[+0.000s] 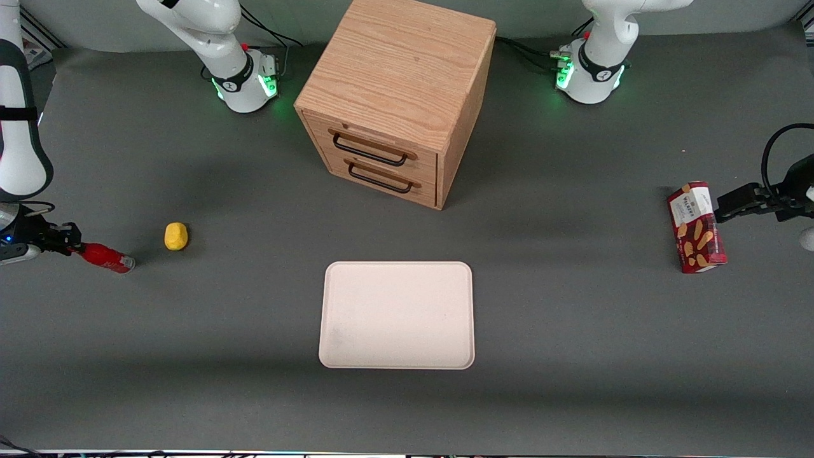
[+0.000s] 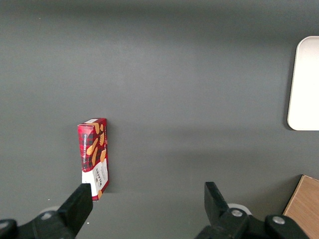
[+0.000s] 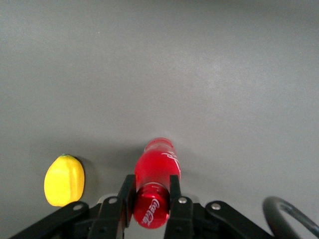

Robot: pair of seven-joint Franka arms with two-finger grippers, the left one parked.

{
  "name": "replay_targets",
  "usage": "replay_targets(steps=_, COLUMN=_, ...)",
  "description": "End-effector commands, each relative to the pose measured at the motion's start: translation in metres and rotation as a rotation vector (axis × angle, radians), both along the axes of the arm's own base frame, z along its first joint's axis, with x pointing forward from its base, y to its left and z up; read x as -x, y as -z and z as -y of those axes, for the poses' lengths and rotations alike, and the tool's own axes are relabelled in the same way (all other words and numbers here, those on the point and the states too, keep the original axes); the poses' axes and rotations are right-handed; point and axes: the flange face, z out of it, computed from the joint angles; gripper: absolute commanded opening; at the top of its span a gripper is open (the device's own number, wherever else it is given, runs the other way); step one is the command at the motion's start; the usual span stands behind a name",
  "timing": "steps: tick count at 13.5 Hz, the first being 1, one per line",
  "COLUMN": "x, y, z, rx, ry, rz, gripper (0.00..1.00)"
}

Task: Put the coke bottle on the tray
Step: 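Close the right gripper on the red bottle and lift it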

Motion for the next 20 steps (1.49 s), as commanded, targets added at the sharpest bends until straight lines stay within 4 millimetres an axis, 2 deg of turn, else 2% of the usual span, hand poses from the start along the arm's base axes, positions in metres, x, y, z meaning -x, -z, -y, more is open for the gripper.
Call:
replay_targets(steps=1, x=-0.007, y=-0.019, z=0.001, rx=0.015, ry=-0.024, rz=0.043, gripper=0.00)
replay_targets(steps=2, x=-0.011, y=-0.029, z=0.001, rx=0.017, ry=-0.030, rz=0.047, gripper=0.00)
replay_targets(steps=6, x=-0.029, y=-0.094, z=0.004, rx=0.002, ry=-0.060, rz=-0.004, gripper=0.00)
replay_targets(steps=10, x=-0.032, y=-0.176, z=0.000, rx=-0.012, ry=-0.080, rz=-0.064, gripper=0.00)
replay_targets(steps=13, x=-0.023, y=-0.240, z=-0.005, rx=0.002, ry=-0.092, rz=-0.092, gripper=0.00)
replay_targets(steps=17, x=0.002, y=-0.332, z=-0.014, rx=0.073, ry=-0.094, rz=-0.106, gripper=0.00)
replay_targets(steps=19, x=0.012, y=-0.357, z=-0.019, rx=0.081, ry=-0.093, rz=-0.111, gripper=0.00)
replay_targets(steps=20, x=0.014, y=-0.358, z=-0.020, rx=0.077, ry=-0.093, rz=-0.114, gripper=0.00)
